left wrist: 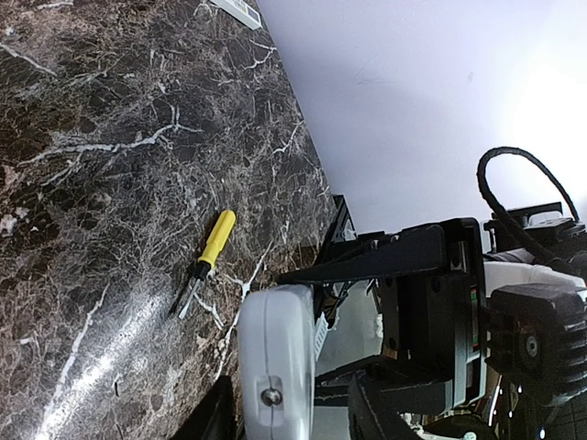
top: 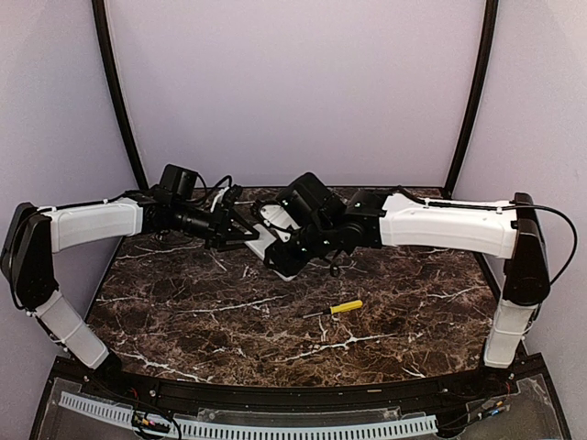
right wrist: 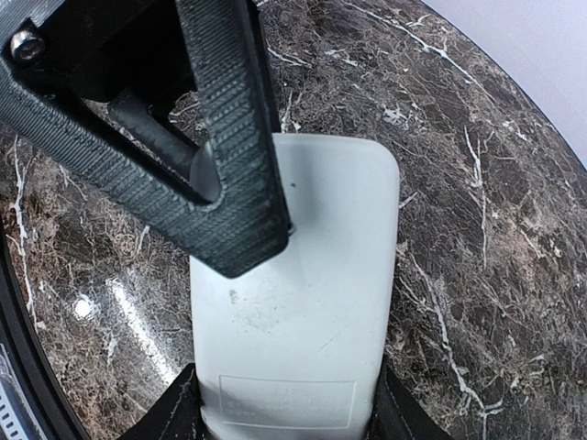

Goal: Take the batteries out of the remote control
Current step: Pass from the right arm to the left

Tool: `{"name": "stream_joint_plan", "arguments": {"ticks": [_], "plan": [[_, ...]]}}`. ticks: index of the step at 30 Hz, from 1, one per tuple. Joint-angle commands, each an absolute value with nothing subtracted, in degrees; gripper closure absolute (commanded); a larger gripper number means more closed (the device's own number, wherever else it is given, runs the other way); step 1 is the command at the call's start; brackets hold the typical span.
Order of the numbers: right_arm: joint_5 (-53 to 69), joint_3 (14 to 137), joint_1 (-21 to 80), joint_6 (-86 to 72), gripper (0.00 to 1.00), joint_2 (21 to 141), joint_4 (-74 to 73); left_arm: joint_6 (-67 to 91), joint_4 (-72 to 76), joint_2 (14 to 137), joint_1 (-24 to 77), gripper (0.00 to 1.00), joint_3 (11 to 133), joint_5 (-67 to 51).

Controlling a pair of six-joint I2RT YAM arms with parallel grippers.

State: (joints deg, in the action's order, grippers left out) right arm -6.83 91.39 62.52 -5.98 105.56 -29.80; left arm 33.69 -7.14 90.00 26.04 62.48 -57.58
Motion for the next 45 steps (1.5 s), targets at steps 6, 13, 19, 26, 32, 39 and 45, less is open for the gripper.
{"name": "stream_joint_plan", "arguments": {"ticks": [6,13,19,26,32,39,45], "plan": [[-9.29,93.40,63.76,-4.29,0.57,106.76,-29.31,33.35,-6.92,90.57,26.28,0.67,61.75,-58.38],[-9.34,93.86,64.30,-3.61,0.57,107.14,-29.31,33.44,-6.65,90.79,26.28,0.71,61.74,-58.66],[-9.40,93.80,64.51,-3.52,0.56,107.25,-29.05,33.49,-6.67,90.88,26.28,0.78,61.70,-58.63],[-8.43,90.73,64.46,-4.21,0.39,104.42,-25.53,33.19,-6.51,90.01,26.28,0.88,61.50,-57.87],[-8.83,87.86,64.50,-6.95,0.11,101.67,-22.22,35.72,-1.85,89.02,26.17,0.97,60.28,-59.77],[-8.45,80.08,62.90,-19.00,0.01,94.42,-10.81,38.63,4.70,83.97,22.70,0.99,57.08,-58.47],[-6.42,73.80,59.14,-34.13,0.01,89.73,-3.49,44.29,17.93,80.06,19.63,0.99,53.13,-60.47]]}}
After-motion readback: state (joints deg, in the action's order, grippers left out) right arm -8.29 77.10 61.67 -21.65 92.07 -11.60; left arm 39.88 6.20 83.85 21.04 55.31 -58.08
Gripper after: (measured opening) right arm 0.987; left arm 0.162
